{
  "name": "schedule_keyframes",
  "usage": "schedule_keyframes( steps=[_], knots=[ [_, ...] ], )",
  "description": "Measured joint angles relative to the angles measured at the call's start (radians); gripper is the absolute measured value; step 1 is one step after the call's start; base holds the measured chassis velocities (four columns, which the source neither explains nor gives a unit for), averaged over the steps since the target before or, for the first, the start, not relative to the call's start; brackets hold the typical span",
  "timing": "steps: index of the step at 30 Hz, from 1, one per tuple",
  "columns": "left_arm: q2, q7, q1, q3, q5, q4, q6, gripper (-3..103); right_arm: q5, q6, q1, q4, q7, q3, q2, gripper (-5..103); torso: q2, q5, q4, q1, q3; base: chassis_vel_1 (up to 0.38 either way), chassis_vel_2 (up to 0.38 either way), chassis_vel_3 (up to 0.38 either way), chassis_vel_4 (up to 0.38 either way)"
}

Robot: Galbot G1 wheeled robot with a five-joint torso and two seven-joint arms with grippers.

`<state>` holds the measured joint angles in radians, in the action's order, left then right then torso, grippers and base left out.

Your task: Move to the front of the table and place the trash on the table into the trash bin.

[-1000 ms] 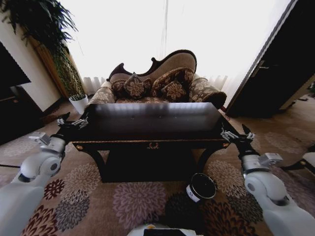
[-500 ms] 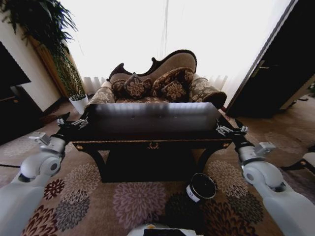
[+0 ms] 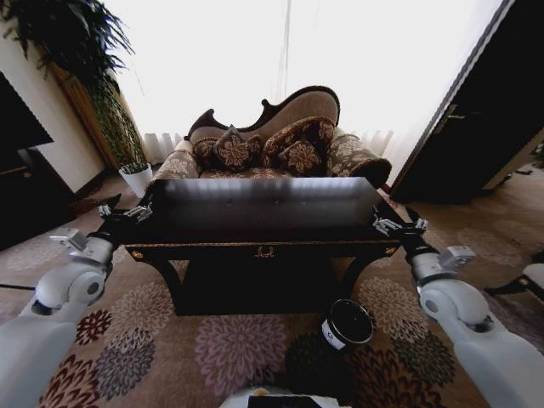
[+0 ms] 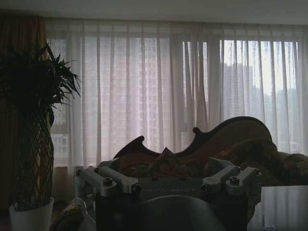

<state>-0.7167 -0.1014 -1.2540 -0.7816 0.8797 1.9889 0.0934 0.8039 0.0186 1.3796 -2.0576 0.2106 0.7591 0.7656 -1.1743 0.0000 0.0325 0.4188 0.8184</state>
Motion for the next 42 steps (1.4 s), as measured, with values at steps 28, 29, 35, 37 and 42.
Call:
schedule_keyframes(
  steps=[28,29,35,37,42],
  knots=[
    [0.000,0.000,0.000,0.000,0.000,0.000,0.000,100,-0.001,0.000,0.001,-0.001,0.001,0.002,0.002,100,0.000,-0.0002,-0.0001,0.000,0.000,0.065,-0.063,-0.072,0.071],
    [0.000,0.000,0.000,0.000,0.000,0.000,0.000,100,-0.001,0.000,0.001,-0.001,0.001,0.002,0.002,100,0.000,-0.0002,0.0000,0.000,0.000,0.263,-0.255,-0.262,0.247],
    [0.000,0.000,0.000,0.000,0.000,0.000,0.000,100,-0.001,0.000,0.001,-0.001,0.001,0.002,0.002,100,0.000,-0.0005,-0.0001,-0.001,0.000,0.283,-0.278,-0.268,0.280],
    [0.000,0.000,0.000,0.000,0.000,0.000,0.000,100,-0.001,0.000,0.001,-0.001,0.001,0.002,0.002,100,0.000,-0.0006,0.0000,-0.001,0.000,0.274,-0.281,-0.266,0.284],
    [0.000,0.000,0.000,0.000,0.000,0.000,0.000,100,-0.001,-0.001,0.001,-0.001,0.001,0.002,0.002,100,0.000,-0.0004,-0.0004,-0.001,0.000,0.248,-0.261,-0.224,0.254]
  ],
)
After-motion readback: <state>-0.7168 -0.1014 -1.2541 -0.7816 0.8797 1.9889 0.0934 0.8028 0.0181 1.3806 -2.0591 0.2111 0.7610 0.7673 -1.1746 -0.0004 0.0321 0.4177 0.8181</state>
